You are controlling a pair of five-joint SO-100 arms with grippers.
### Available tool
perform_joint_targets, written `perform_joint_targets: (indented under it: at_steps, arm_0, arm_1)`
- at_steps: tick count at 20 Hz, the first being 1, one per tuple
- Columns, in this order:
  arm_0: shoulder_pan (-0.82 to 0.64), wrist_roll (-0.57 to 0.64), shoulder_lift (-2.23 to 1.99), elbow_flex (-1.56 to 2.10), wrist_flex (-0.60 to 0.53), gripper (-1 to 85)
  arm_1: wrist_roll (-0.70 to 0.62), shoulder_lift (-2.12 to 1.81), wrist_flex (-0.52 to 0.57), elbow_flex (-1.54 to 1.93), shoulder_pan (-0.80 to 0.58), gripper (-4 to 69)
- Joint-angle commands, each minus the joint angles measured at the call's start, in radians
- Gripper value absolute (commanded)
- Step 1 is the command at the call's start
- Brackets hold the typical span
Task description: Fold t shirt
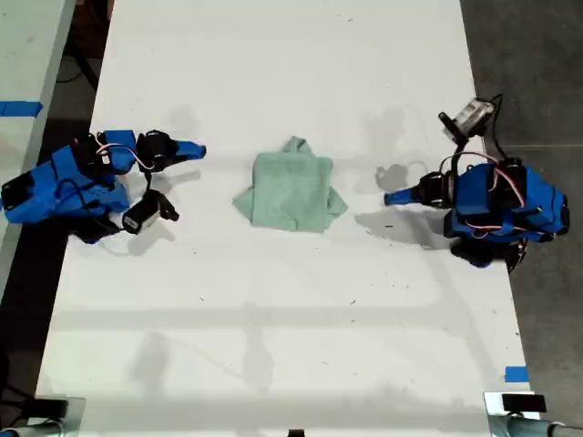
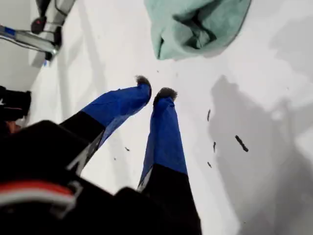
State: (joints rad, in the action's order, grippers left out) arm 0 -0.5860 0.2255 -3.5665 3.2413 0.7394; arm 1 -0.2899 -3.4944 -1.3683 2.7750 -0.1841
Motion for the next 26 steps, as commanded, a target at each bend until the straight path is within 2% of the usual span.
perform_joint_targets:
  at_steps: [1,2,3,4,5,6,7,26]
  arm_0:
    - [-0.058,-0.026,-0.031,0.054,0.224,1.9]
    - [-0.112,0.049,-0.003,0.054,0.272,2.2]
    - [-0.126,0.163,-0.018,0.054,0.270,3.3]
    - [-0.129,0.242,-0.025,0.054,0.267,3.7]
    - [-0.133,0.281,-0.021,0.054,0.268,3.6]
    - [-0.135,0.281,-0.021,0.054,0.268,3.6]
    - [-0.135,0.281,-0.021,0.054,0.268,3.6]
    - [-0.123,0.282,-0.021,0.054,0.268,3.6]
  arm_1:
    - [0.015,-0.017,0.138,0.225,0.051,9.0]
    - [0.035,-0.017,0.114,0.295,0.046,10.7]
    - [-0.008,-0.017,0.077,0.337,0.029,12.4]
    - [-0.192,-0.011,0.048,0.337,0.000,11.2]
    - [-0.319,-0.012,0.035,0.333,-0.017,9.5]
    - [-0.374,-0.012,0.035,0.333,-0.017,9.3]
    - [-0.489,-0.012,0.035,0.333,-0.026,9.2]
    - [-0.506,-0.012,0.034,0.333,-0.032,7.7]
